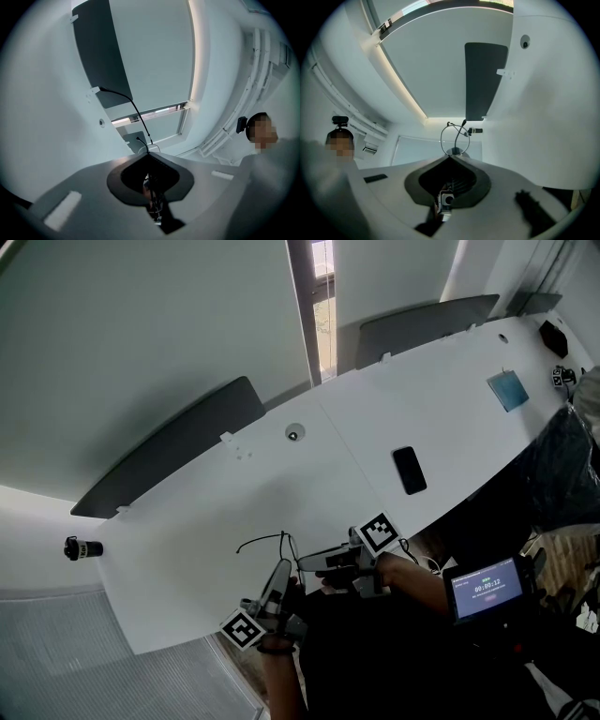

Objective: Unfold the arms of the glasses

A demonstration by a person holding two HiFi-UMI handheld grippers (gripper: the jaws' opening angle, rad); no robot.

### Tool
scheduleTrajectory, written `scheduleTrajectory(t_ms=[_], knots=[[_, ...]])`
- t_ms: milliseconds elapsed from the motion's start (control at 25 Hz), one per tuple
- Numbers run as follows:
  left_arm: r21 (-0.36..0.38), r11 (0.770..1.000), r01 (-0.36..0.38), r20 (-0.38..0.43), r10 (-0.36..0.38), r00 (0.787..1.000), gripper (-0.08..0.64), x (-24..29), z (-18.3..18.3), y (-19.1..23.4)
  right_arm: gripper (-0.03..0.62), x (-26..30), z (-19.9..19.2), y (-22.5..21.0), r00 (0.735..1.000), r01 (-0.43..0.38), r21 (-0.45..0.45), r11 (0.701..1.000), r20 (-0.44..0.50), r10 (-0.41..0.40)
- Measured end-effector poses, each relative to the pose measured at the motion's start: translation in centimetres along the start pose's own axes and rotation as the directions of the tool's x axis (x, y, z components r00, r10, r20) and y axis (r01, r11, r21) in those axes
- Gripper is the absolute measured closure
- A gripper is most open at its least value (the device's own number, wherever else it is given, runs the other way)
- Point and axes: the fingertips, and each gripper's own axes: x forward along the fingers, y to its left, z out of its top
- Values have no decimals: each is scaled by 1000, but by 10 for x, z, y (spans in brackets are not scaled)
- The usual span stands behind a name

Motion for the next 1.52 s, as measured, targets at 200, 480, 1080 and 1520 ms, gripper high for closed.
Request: scheduleTrajectory(t_ms=[200, 480, 1080, 1520], knots=[[3, 1000, 4, 8, -4, 1000, 545, 0, 0, 0, 581, -1, 0, -2, 1000, 5, 1, 1000, 6, -5], [11, 1000, -7, 38, 6, 999, 545, -2, 4, -1, 581, -2, 2, -3, 1000, 9, -9, 1000, 16, -9], [-21, 999, -24, 96, 26, 995, 546, -5, 14, 4, 581, -8, 10, -4, 998, 13, -15, 1000, 57, -12], [-47, 999, -17, 137, 24, 990, 546, -11, 21, 5, 581, -13, 18, -5, 995, 28, -18, 999, 92, -27]])
